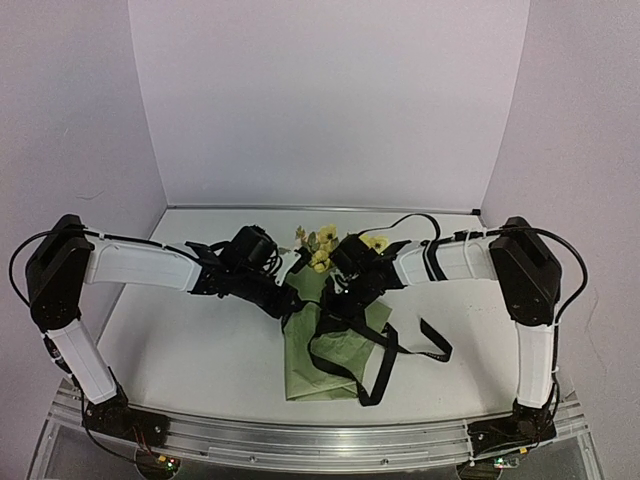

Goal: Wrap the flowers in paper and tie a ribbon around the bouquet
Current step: Cross the ribbon over the folded bouquet.

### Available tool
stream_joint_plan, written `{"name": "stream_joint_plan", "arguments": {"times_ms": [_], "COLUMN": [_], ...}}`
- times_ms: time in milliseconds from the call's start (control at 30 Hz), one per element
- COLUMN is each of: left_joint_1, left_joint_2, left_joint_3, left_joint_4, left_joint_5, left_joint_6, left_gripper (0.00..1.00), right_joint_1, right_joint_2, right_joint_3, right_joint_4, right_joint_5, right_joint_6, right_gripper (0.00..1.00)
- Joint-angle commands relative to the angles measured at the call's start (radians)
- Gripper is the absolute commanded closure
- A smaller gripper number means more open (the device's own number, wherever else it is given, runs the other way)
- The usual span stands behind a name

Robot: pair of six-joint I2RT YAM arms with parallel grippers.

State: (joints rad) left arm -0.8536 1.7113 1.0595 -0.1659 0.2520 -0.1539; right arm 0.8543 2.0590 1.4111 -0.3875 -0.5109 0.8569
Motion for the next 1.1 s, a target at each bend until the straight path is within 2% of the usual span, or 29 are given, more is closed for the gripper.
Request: {"name": "stream_joint_plan", "arguments": {"times_ms": [0, 200, 333, 500, 800, 967, 1067], "left_joint_1": [0.004, 0.004, 0.004, 0.004, 0.004, 0.004, 0.004], "left_joint_2": [-0.054, -0.020, 0.005, 0.037, 0.047, 0.053, 0.045], "left_joint_3": [-0.002, 0.012, 0.023, 0.038, 0.042, 0.053, 0.052], "left_joint_4": [0.022, -0.021, -0.048, -0.075, -0.077, -0.104, -0.104], "left_joint_5": [0.024, 0.055, 0.077, 0.108, 0.139, 0.154, 0.143], "left_joint_6": [0.028, 0.047, 0.060, 0.071, 0.083, 0.101, 0.105], "left_gripper": [1.00, 1.00, 1.00, 1.00, 1.00, 0.99, 0.99], "right_joint_1": [0.007, 0.007, 0.006, 0.008, 0.009, 0.010, 0.010], "right_joint_2": [-0.012, -0.011, -0.015, -0.033, -0.139, -0.189, -0.195], "right_joint_3": [0.037, 0.123, 0.156, 0.168, 0.089, 0.056, 0.059], "right_joint_4": [-0.061, -0.143, -0.186, -0.222, -0.235, -0.272, -0.315], "right_joint_5": [0.082, 0.168, 0.213, 0.194, 0.170, 0.217, 0.241], "right_joint_6": [-0.079, -0.169, -0.216, -0.248, -0.261, -0.276, -0.285], "right_gripper": [1.00, 1.00, 0.96, 0.84, 0.60, 0.51, 0.51]}}
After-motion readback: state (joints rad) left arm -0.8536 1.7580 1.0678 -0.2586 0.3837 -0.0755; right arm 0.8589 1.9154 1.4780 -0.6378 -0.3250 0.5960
